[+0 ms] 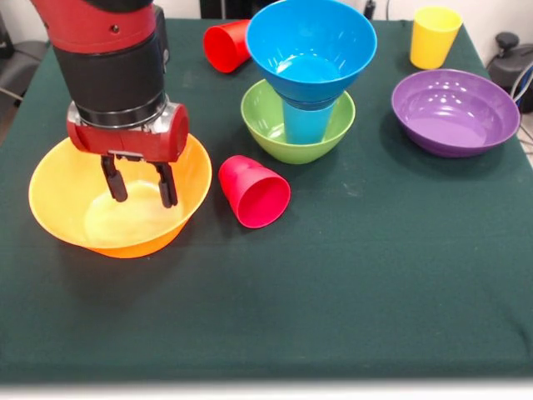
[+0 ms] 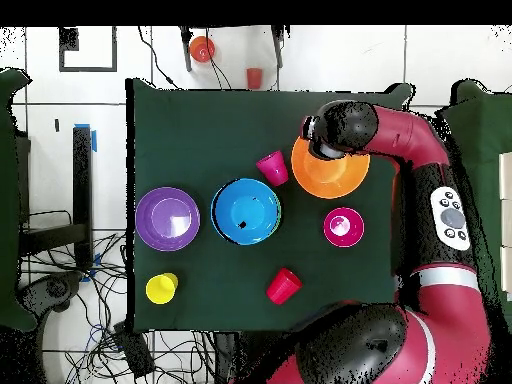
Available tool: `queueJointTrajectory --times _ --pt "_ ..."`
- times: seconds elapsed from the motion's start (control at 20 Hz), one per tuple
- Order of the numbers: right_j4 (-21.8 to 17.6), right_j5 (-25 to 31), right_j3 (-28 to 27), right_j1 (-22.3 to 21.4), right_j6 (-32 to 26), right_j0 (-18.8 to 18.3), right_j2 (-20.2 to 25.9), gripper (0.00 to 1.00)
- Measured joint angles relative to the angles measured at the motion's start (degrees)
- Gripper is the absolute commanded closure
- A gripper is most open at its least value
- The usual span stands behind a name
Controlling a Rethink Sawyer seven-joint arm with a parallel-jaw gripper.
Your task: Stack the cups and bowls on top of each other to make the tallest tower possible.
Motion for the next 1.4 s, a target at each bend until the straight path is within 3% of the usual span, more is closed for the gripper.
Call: queueJointTrajectory --times 1.4 --pt "1.6 -4.7 -0.2 1.1 0.0 -0.1 -0.5 0.0"
